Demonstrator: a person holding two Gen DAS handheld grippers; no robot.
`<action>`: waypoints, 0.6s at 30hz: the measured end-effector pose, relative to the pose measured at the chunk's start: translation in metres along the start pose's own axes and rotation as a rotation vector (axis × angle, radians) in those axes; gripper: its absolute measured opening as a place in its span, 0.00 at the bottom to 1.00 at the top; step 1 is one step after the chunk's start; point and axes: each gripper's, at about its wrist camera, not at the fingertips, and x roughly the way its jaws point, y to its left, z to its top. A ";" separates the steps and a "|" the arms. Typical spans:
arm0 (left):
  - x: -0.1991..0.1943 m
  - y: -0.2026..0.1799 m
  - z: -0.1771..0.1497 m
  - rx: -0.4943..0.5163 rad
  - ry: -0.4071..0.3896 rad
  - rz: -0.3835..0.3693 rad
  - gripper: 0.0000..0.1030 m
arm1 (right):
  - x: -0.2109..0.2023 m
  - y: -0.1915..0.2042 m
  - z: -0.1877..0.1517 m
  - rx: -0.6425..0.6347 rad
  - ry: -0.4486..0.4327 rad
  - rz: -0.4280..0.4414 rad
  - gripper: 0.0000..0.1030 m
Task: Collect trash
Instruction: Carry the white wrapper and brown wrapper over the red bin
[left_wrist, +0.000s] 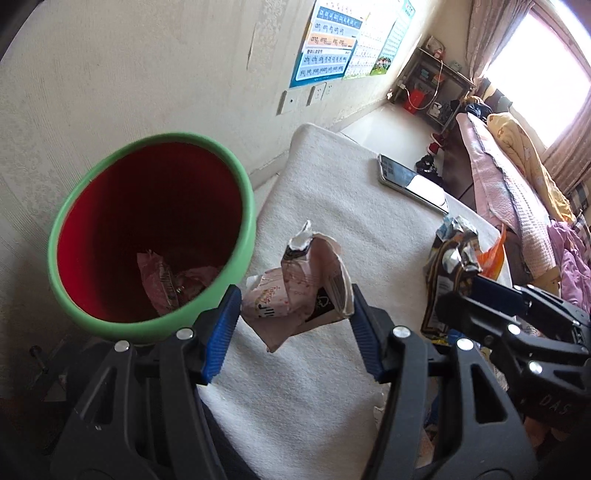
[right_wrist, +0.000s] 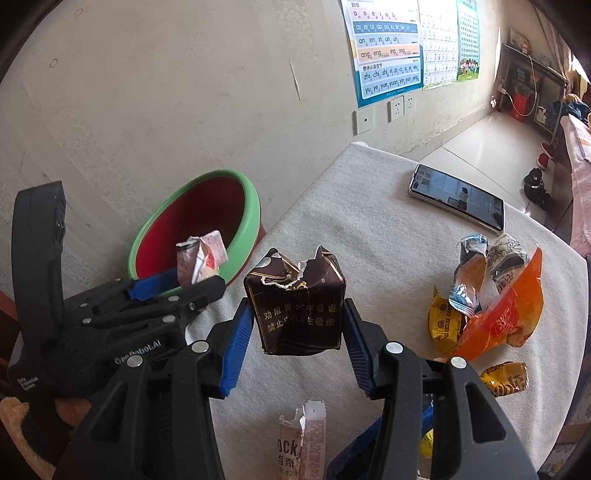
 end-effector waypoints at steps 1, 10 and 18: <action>-0.004 0.005 0.004 -0.008 -0.011 0.008 0.54 | 0.000 0.003 0.002 -0.007 -0.003 0.002 0.46; -0.026 0.059 0.022 -0.095 -0.068 0.096 0.55 | 0.008 0.028 0.020 -0.061 -0.013 0.029 0.46; -0.035 0.089 0.026 -0.129 -0.084 0.146 0.55 | 0.023 0.053 0.029 -0.112 0.004 0.051 0.46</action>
